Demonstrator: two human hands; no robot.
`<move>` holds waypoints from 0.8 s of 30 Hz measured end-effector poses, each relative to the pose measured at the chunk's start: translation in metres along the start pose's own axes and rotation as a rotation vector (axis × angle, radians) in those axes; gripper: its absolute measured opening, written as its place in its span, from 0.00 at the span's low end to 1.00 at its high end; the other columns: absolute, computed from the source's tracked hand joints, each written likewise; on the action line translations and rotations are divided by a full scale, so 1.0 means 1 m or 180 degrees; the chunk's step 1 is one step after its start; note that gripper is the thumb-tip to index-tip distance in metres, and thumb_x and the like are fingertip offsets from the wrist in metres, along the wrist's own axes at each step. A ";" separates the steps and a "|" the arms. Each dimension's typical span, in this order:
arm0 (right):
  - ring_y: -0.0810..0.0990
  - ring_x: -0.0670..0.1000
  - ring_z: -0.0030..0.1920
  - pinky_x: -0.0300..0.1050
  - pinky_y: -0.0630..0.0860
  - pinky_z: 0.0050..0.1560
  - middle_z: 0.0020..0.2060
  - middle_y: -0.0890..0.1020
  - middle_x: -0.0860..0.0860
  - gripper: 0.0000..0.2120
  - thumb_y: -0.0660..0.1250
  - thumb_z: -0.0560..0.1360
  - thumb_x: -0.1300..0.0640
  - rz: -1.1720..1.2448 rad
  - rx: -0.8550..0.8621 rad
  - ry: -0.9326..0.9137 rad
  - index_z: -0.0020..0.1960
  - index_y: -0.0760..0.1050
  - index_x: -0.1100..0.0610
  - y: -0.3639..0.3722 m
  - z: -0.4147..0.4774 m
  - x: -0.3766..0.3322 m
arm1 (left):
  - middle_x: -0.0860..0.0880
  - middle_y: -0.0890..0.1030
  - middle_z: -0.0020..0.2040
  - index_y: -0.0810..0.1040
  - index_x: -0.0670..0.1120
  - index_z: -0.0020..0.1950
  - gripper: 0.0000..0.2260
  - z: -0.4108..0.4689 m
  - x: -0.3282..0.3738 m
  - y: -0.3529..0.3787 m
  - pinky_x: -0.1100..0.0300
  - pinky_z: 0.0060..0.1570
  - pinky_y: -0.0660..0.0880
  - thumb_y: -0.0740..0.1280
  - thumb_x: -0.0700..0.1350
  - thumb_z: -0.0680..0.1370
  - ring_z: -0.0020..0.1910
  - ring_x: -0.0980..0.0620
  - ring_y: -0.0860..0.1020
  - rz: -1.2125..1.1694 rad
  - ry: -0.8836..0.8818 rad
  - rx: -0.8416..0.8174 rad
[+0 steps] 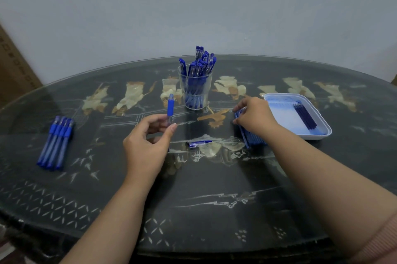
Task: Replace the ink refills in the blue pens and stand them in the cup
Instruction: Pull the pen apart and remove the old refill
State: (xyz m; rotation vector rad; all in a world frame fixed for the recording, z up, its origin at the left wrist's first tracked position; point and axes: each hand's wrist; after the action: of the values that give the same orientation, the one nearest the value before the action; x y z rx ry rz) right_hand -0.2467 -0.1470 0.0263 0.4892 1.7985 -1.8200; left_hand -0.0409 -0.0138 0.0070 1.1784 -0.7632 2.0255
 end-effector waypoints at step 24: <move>0.75 0.60 0.60 0.46 0.71 0.53 0.58 0.78 0.61 0.16 0.59 0.75 0.69 -0.0556 0.1079 0.0596 0.59 0.79 0.63 -0.050 -0.027 0.058 | 0.52 0.83 0.46 0.80 0.50 0.51 0.10 -0.009 0.010 0.011 0.67 0.45 0.78 0.74 0.39 0.73 0.45 0.59 0.81 -0.0097 0.0067 -0.0015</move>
State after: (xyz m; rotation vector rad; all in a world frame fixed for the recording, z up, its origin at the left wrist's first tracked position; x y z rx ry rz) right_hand -0.3253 -0.1277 0.0303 0.6663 1.6995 -2.2849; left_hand -0.0578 -0.0111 0.0109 1.1575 -0.7352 2.0070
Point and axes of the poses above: each hand's wrist, its own z-axis towards the middle knuckle, its own y-axis out of the palm, x = y × z
